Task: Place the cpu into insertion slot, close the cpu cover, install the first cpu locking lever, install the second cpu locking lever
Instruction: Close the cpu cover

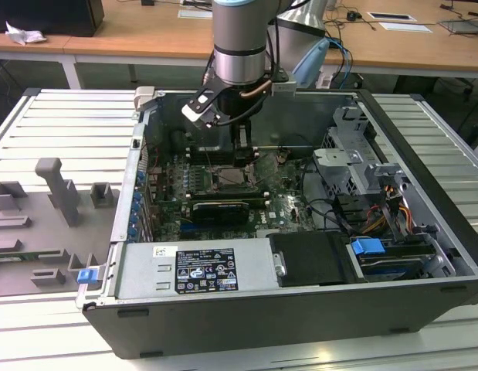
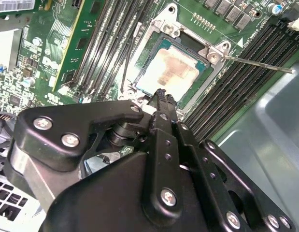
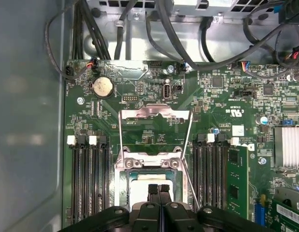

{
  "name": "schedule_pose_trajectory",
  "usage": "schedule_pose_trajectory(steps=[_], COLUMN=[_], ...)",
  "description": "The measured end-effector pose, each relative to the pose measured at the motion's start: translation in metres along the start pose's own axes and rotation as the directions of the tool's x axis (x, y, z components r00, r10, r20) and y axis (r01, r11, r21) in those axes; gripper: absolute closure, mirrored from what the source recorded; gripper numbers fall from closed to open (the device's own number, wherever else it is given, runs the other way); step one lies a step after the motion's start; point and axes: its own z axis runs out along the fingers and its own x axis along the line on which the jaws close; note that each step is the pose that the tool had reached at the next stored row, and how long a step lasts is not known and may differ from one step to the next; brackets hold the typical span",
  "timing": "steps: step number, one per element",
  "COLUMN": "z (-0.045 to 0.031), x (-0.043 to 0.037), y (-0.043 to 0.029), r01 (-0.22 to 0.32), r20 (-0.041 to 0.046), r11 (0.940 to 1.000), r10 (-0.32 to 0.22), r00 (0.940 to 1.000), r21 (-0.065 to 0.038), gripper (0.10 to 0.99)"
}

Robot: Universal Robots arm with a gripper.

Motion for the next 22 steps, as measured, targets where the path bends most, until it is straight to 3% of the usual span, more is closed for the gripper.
schedule_pose_trajectory(steps=[12,22], z=[-0.0002,-0.0128], x=[0.0,-0.0007], y=[0.0076,0.0086], r01=[0.0,0.001], r20=[0.0074,0.0164], r11=[1.0,1.0], r10=[0.0,-0.001], r00=[1.0,0.9999], r21=[0.0,0.0], gripper=[0.98,0.98])
